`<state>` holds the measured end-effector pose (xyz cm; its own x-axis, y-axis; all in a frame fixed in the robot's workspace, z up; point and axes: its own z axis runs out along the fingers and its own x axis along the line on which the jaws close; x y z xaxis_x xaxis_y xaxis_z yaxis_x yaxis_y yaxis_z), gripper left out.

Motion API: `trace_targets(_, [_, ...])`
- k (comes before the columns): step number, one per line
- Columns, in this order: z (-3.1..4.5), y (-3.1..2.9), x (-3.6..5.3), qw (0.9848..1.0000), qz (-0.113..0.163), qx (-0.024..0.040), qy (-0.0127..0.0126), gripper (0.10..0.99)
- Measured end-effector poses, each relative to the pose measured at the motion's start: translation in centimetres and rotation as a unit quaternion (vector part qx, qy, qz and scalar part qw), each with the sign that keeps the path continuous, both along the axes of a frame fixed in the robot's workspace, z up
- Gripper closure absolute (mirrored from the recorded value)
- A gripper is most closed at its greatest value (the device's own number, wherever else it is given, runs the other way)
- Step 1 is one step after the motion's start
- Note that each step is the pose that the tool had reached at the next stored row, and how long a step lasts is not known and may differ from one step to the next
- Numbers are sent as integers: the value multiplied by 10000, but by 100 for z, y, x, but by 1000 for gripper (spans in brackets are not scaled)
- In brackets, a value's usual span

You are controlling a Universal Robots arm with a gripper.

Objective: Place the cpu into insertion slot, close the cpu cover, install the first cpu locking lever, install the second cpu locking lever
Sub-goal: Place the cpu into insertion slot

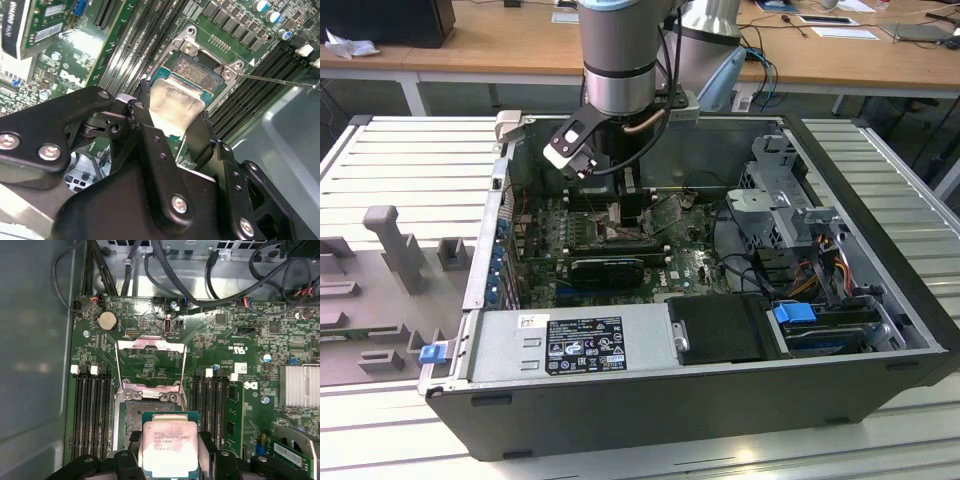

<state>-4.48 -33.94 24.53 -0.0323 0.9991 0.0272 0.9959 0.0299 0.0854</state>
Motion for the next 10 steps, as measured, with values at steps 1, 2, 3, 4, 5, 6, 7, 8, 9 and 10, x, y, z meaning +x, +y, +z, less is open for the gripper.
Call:
trace_targets(1, [-27, 16, -3, 10000, 0, -1, 1, 557])
trace_targets(2, [-41, 26, -5, 10000, 0, -1, 0, 557])
trace_targets(3, [-60, 41, -7, 10000, -2, 0, 0, 557])
trace_targets(4, [-83, 58, -11, 10000, -6, 1, -1, 557])
trace_targets(5, [-96, 66, -14, 10000, -11, 0, 0, 557])
trace_targets(6, [-109, 72, -17, 10000, -21, 0, 0, 557])
trace_targets(7, [-132, 75, -24, 10000, -72, 0, 0, 557])
trace_targets(8, [-156, 79, -30, 9999, -122, 0, 1, 557])
trace_targets(9, [-179, 90, -37, 9999, -135, -1, 0, 557])
trace_targets(10, [-195, 102, -40, 9999, -134, 0, 0, 557])
